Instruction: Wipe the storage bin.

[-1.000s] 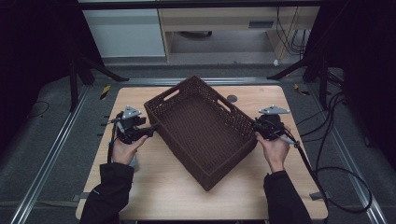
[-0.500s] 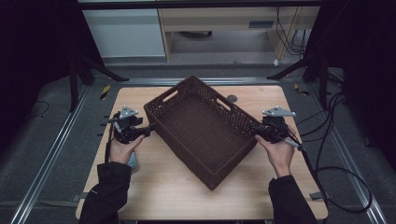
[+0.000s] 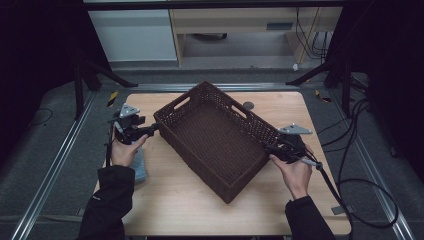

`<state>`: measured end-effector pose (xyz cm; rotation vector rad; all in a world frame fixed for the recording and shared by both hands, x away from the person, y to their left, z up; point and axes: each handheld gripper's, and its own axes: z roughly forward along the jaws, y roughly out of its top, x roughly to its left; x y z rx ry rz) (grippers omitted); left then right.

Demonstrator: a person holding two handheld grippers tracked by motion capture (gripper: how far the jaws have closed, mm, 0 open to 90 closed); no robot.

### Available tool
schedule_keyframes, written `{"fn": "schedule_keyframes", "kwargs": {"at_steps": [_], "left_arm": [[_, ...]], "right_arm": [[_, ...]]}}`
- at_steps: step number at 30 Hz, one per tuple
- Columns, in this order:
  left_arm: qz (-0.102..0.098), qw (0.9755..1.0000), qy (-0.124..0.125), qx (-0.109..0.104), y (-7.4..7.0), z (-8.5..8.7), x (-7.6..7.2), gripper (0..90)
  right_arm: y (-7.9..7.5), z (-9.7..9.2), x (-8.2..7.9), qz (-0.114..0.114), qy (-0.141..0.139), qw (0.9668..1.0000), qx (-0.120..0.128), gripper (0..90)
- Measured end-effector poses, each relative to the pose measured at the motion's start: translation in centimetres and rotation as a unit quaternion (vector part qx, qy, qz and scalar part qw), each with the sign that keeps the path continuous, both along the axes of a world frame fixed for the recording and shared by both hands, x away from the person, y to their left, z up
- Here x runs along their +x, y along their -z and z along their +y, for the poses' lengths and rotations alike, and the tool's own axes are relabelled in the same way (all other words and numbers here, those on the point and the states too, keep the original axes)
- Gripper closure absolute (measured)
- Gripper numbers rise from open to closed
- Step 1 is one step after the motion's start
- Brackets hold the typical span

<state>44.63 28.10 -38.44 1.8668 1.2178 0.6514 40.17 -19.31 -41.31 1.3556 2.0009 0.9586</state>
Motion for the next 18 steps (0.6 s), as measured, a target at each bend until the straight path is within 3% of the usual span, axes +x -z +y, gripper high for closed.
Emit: {"fn": "schedule_keyframes", "kwargs": {"at_steps": [5,10,13,18], "left_arm": [[0.003,0.9999,-0.011,-0.003,0.1,0.4,1.8,37.9],[0.011,0.9998,-0.009,-0.013,1.5,0.6,3.2,39.8],[0.017,0.9998,-0.010,-0.010,2.3,0.7,4.0,41.4],[0.019,0.9996,0.001,-0.022,3.1,0.7,4.6,45.3]], "right_arm": [[0.2,-0.1,1.0,-0.006,0.007,0.9999,-0.008,32.4],[0.4,-0.1,1.8,-0.009,0.011,0.9998,-0.016,32.7],[-0.1,-0.3,1.4,-0.018,0.001,0.9998,-0.010,32.2],[-0.9,-0.4,0.3,-0.028,-0.012,0.9995,0.012,31.3]]}}
